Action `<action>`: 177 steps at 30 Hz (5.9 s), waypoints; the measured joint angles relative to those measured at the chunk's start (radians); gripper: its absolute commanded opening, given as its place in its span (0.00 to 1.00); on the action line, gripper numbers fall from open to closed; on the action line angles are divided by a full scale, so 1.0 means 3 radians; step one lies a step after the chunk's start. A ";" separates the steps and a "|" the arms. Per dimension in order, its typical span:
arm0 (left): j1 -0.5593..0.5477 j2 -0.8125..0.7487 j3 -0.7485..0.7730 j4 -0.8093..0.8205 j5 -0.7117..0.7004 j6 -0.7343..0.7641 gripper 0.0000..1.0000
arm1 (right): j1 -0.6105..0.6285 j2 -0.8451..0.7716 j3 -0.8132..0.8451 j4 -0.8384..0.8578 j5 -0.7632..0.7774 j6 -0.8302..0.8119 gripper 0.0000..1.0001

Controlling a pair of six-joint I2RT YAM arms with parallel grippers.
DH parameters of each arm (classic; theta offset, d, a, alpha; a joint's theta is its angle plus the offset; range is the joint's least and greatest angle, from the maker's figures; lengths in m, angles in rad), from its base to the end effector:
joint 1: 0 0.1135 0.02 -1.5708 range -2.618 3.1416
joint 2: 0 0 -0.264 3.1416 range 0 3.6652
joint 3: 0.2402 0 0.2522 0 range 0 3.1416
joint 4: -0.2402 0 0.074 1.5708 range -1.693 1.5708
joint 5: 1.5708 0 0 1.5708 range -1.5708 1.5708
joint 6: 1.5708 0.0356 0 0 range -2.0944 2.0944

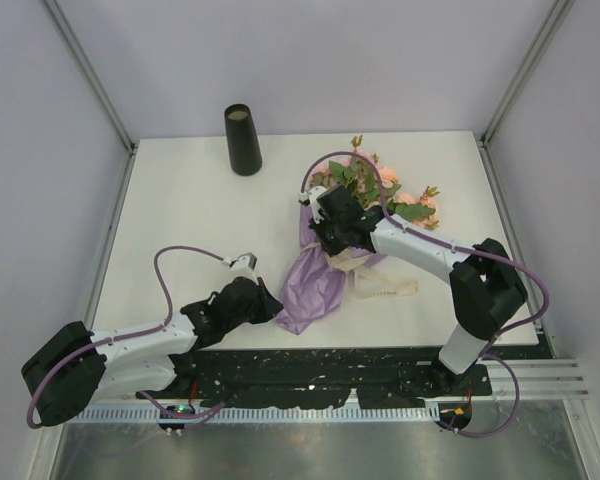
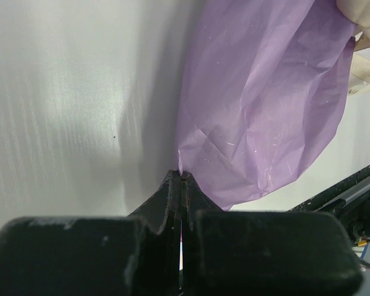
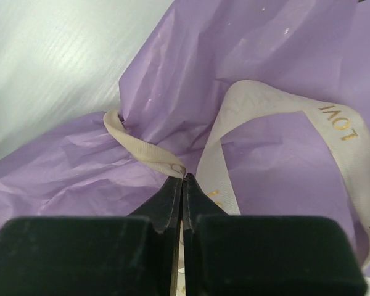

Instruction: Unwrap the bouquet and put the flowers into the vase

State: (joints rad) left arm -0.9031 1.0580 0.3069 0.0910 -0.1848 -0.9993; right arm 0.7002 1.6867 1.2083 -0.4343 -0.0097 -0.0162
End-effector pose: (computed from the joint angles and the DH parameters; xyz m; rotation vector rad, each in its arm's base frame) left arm 0.1268 -0.1503 0.1534 -0.2193 2.3406 -0.8098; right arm 0.2771 0.2339 0.2295 -0.8833 2.3478 0.2987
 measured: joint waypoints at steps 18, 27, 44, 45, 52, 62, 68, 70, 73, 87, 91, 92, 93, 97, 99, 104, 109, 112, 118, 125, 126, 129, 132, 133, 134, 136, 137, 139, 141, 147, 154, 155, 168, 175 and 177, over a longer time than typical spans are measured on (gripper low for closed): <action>-0.0047 0.0089 0.0000 0.0032 -0.0084 -0.0064 0.00 | -0.0083 -0.1008 0.0502 0.0164 0.1040 0.0542 0.05; -0.0069 0.0276 0.0052 0.0053 -0.0085 -0.0061 0.00 | -0.0206 -0.1287 0.0748 0.0521 0.1591 0.0645 0.05; -0.0094 0.0401 0.0134 0.0029 -0.0107 -0.0060 0.00 | -0.0336 -0.1703 0.1736 0.1792 0.2241 0.0048 0.05; -0.0107 0.0403 0.0142 0.0024 -0.0108 -0.0057 0.00 | -0.0336 -0.1717 0.1743 0.1879 0.2286 -0.0023 0.05; -0.0178 0.0365 0.0285 -0.0153 -0.0113 -0.0001 0.38 | -0.0338 -0.1756 0.1802 0.1863 0.2256 -0.0142 0.05; -0.0191 -0.0403 0.0799 -0.0856 -0.0518 0.0412 0.82 | -0.0341 -0.2047 0.1202 0.0937 0.0752 0.0636 0.05; -0.0191 -0.1204 0.0762 -0.0721 -0.0655 0.1122 0.82 | -0.0203 -0.2060 0.0557 0.0867 -0.0136 0.1216 0.05; -0.0189 -0.1497 0.0535 -0.0319 -0.0462 0.1448 0.84 | -0.0127 -0.2060 0.0348 0.0866 -0.0370 0.1353 0.05; -0.0191 -0.1862 0.0173 0.0211 -0.0106 0.1865 0.92 | -0.0047 -0.2060 0.0151 0.0881 -0.0676 0.1493 0.05; -0.0191 -0.1031 0.0455 0.0938 0.1237 0.2668 0.97 | 0.0409 -0.2066 -0.0151 0.1348 -0.1356 0.1835 0.05; -0.0191 -0.0744 0.0543 0.1025 0.1278 0.2726 0.97 | 0.0472 -0.2068 -0.0211 0.1479 -0.1410 0.1888 0.05; -0.0191 -0.0688 0.0548 0.1080 0.1277 0.2735 0.97 | 0.0486 -0.2068 -0.0245 0.1523 -0.1423 0.1907 0.05; -0.0191 -0.0656 0.0548 0.1115 0.1277 0.2736 0.97 | 0.0496 -0.2068 -0.0268 0.1541 -0.1427 0.1921 0.05; -0.0191 -0.0549 0.0548 0.1383 0.1307 0.2722 0.91 | 0.0520 -0.2069 -0.0392 0.1673 -0.1433 0.2013 0.05; -0.0191 -0.0478 0.0548 0.1534 0.1353 0.2705 0.84 | 0.0532 -0.2071 -0.0460 0.1747 -0.1432 0.2061 0.05; -0.0191 -0.0328 0.0548 0.1750 0.1474 0.2597 0.19 | 0.0540 -0.2079 -0.0557 0.1817 -0.1390 0.2106 0.06; -0.0191 -0.0350 0.0561 0.1712 0.1401 0.2571 0.00 | 0.0540 -0.2201 -0.0640 0.1797 -0.1208 0.2102 0.39; -0.0191 -0.0404 0.0643 0.1502 0.1136 0.2576 0.00 | 0.0540 -0.2360 -0.0706 0.1727 -0.0984 0.2069 0.62; -0.0186 -0.0661 0.1100 0.0768 -0.0065 0.2763 0.00 | 0.0540 -0.2886 -0.0908 0.1532 -0.0336 0.1971 0.97; 0.0397 -0.0834 0.2040 -0.0121 -0.1286 0.3173 0.00 | 0.0540 -0.3445 -0.1162 0.1258 0.0469 0.1882 0.95; 0.0594 -0.0830 0.2204 -0.0281 -0.1377 0.3173 0.00 | 0.0540 -0.3480 -0.1186 0.1230 0.0552 0.1882 0.95; 0.1150 -0.0791 0.2580 -0.0629 -0.1542 0.3166 0.00 | 0.0540 -0.3535 -0.1275 0.1115 0.0791 0.1876 0.96; 0.1568 -0.0654 0.2932 -0.0914 -0.1689 0.3201 0.00 | 0.0540 -0.3526 -0.1305 0.1015 0.0904 0.1848 0.95; 0.1653 -0.0600 0.3047 -0.0996 -0.1701 0.3204 0.00 | 0.0540 -0.3526 -0.1305 0.0991 0.0932 0.1832 0.95; 0.1752 -0.0512 0.3203 -0.1083 -0.1715 0.3215 0.00 | 0.0540 -0.3525 -0.1306 0.0964 0.0971 0.1822 0.95; 0.1920 -0.0320 0.3483 -0.1197 -0.1751 0.3258 0.00 | 0.0540 -0.3525 -0.1317 0.0922 0.1047 0.1820 0.96; 0.1971 -0.0253 0.3563 -0.1228 -0.1768 0.3276 0.00 | 0.0540 -0.3524 -0.1334 0.0914 0.1091 0.1830 0.96; 0.2055 -0.0088 0.3657 -0.1311 -0.1783 0.3291 0.00 | 0.0540 -0.3506 -0.1394 0.0886 0.1218 0.1906 0.96; 0.2074 0.0020 0.3627 -0.1392 -0.1761 0.3269 0.05 | 0.0540 -0.3496 -0.1474 0.0848 0.1361 0.2023 0.96; 0.2080 0.0432 0.3068 -0.1652 -0.1336 0.3059 0.48 | 0.0540 -0.3365 -0.1675 0.0587 0.1714 0.2447 0.95; 0.2080 0.0938 0.2708 -0.2169 -0.0814 0.2603 0.95 | 0.0540 -0.3339 -0.1846 0.0481 0.1784 0.2674 0.95; 0.2080 0.0930 0.2667 -0.2225 -0.0763 0.2536 0.96 | 0.0540 -0.3339 -0.1859 0.0482 0.1788 0.2692 0.95; 0.1269 0.0220 0.2417 -0.2438 -0.0149 0.2314 0.89 | 0.0540 -0.3731 -0.2361 0.0458 0.1952 0.2988 0.95; 0.0374 0.0169 0.2417 -0.2366 -0.0167 0.2293 0.86 | 0.0540 -0.4075 -0.2588 0.0359 0.2087 0.3061 0.96; 0.0127 0.0233 0.2417 -0.2356 -0.0257 0.2290 0.85 | 0.0540 -0.4205 -0.2633 0.0305 0.2118 0.3070 0.95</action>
State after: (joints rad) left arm -0.8650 1.1278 1.0321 -0.6159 -0.2619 -0.3122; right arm 0.8623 0.4252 0.4183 -0.3428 0.6258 0.9047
